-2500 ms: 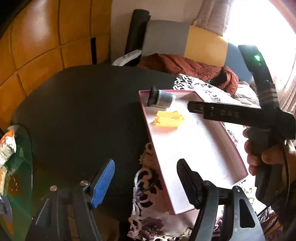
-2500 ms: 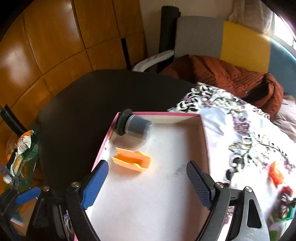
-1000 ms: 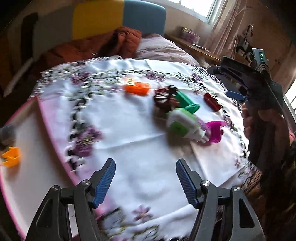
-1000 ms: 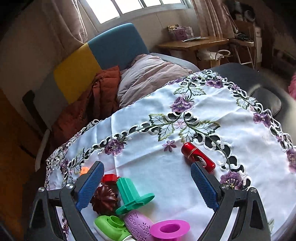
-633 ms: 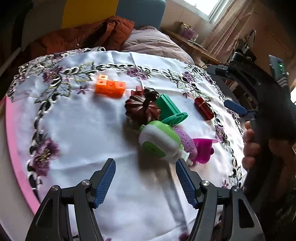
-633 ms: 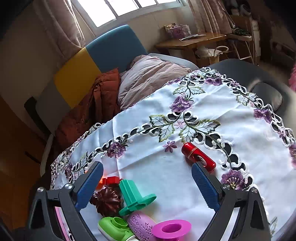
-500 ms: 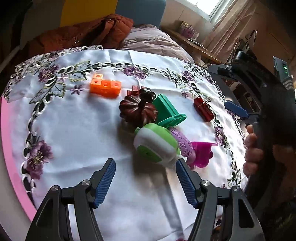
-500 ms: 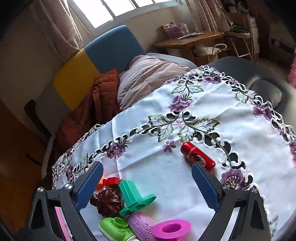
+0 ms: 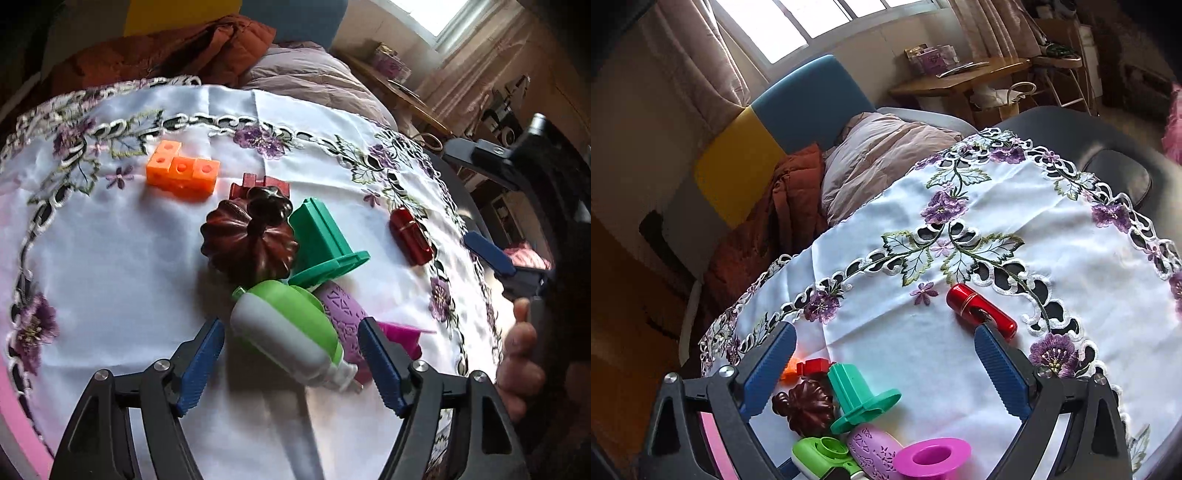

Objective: Organize rigid objects
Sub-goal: 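Close the left tool on the green-and-white bottle, then lift the green-and-white bottle with the left tool while the right tool grasps the green stand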

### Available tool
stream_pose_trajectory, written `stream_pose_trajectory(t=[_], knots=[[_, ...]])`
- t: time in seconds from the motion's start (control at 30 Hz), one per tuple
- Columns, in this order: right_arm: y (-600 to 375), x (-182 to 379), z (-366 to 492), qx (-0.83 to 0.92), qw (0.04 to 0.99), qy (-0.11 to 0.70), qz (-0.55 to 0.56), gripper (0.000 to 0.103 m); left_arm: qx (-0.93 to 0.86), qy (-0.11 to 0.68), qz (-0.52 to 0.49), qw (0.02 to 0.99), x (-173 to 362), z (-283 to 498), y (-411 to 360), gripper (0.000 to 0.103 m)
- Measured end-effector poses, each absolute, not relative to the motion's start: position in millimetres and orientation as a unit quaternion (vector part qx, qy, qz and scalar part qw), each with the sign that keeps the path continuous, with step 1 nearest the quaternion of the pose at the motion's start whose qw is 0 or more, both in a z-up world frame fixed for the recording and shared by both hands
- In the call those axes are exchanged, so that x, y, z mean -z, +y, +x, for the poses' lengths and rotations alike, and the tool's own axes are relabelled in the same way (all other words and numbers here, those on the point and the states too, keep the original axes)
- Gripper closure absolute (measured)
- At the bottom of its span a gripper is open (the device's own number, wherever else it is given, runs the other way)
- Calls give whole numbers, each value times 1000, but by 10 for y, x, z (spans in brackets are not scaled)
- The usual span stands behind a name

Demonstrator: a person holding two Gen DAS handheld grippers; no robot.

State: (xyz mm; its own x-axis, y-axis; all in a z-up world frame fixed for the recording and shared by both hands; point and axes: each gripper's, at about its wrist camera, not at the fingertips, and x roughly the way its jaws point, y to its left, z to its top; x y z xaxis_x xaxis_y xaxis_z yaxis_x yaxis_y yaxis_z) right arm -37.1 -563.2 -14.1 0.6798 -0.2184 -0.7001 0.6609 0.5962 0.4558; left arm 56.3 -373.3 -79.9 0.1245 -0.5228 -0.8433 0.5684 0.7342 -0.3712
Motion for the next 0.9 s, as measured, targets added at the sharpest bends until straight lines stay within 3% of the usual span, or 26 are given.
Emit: stream_pose_trajectory(t=[0.17,0.27,0.67,0.77,0.9], knots=[[-5648,161,-358,262,839,306,366,5,357,562,-8,746,933,638,-3705,30],[-5635,173,-326,261,839,313,361,5,371,555,9,745,933,626,-3731,40],[-5559,250,-198,236,840,344,346,7,388,546,43,741,869,541,-3248,40],[-5483,270,-130,218,844,358,333,14,388,543,43,744,864,510,-3041,40],[-5388,336,-21,205,843,389,309,39,388,531,34,753,874,483,-2926,40]])
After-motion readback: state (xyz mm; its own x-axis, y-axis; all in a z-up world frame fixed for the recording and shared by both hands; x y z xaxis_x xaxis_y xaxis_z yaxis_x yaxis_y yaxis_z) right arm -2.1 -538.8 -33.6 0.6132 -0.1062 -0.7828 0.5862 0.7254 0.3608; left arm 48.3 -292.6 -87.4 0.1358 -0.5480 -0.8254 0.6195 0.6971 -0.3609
